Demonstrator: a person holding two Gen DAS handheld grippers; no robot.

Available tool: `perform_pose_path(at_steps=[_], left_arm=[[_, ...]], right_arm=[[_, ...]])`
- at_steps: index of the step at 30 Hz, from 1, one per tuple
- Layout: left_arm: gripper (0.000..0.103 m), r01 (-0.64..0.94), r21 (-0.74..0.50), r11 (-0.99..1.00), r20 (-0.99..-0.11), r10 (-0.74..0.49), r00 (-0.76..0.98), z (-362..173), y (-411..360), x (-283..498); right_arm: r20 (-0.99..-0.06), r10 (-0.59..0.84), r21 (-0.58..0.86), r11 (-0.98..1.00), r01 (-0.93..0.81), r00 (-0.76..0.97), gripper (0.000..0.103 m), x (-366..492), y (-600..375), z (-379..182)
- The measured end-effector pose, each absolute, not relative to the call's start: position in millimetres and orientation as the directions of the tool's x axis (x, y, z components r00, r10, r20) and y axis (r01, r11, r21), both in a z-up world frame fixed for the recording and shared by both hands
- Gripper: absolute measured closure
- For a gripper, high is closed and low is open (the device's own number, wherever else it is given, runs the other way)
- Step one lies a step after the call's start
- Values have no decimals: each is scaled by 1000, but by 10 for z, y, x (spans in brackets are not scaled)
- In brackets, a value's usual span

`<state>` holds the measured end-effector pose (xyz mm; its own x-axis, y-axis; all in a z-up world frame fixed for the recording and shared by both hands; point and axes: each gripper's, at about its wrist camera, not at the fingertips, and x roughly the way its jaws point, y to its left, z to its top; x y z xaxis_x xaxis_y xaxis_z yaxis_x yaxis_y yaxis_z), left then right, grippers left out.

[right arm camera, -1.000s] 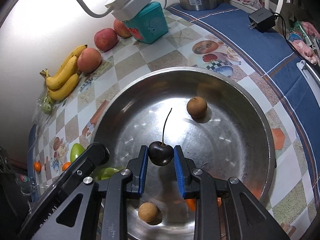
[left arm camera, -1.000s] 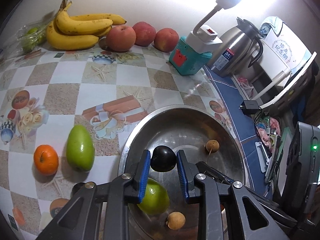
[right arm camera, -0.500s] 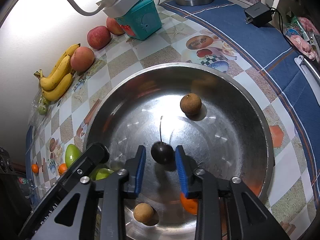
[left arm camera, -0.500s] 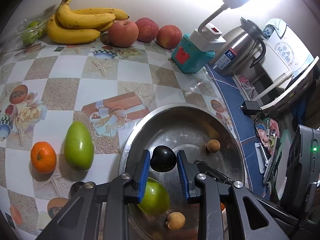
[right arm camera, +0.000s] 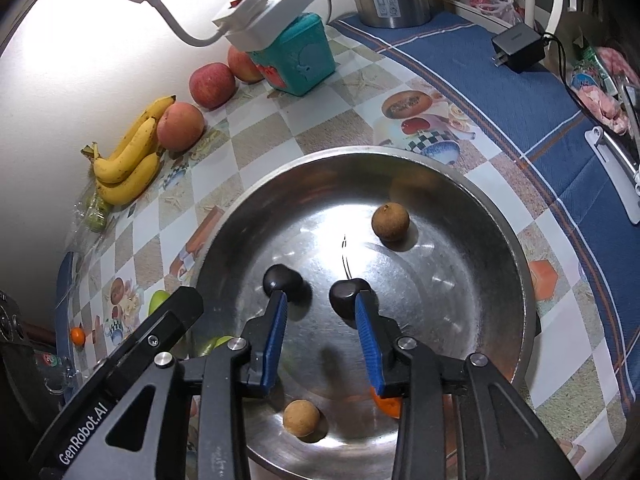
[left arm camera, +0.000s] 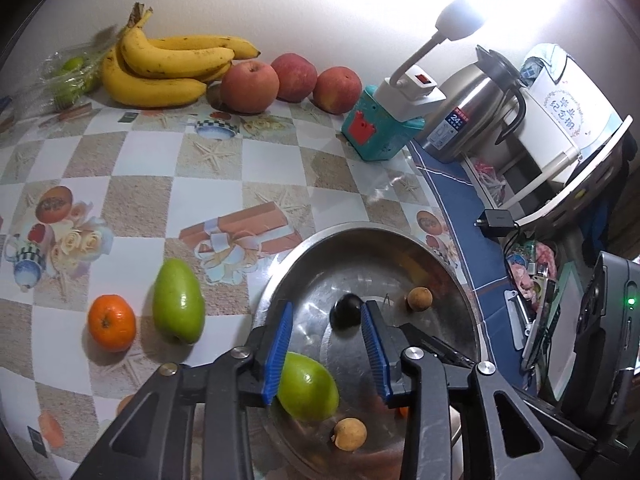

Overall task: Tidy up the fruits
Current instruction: 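Open both tools to drop the black cherries into the basin, then withdraw both tools from the basin toward the fruit on the table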

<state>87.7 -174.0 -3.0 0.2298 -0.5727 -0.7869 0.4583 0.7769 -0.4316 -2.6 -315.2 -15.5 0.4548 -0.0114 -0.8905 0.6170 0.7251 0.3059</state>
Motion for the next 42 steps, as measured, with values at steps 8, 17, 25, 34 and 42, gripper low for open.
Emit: perform_pose_path(at_steps=[8,17,25,34,42], left_arm=[[55,405,-392,826,-822,-512,250,-14,-1565,929],[39,269,-253,929,-906,-325,270,-86,-1256,1011],[14,163,-218,962,-942,-251,223,-216,-1021,1044],[2,114,-235,965,-950,-252,184,-284,-907,1040],[0,84,-232,969,-953,-244,180,-305,-834,1046]], right_arm=[[-888,-16,303,731,611,459,67,-26,-3141,-116],[-896,-48,246,774,583,441,51,35,-3060,-106],[-908,-56,209,798,566,415,32,84,-2995,-157],[-914,-69,185,807,561,401,20,106,-2960,-185],[-916,-67,174,822,542,396,19,123,-2921,-209]])
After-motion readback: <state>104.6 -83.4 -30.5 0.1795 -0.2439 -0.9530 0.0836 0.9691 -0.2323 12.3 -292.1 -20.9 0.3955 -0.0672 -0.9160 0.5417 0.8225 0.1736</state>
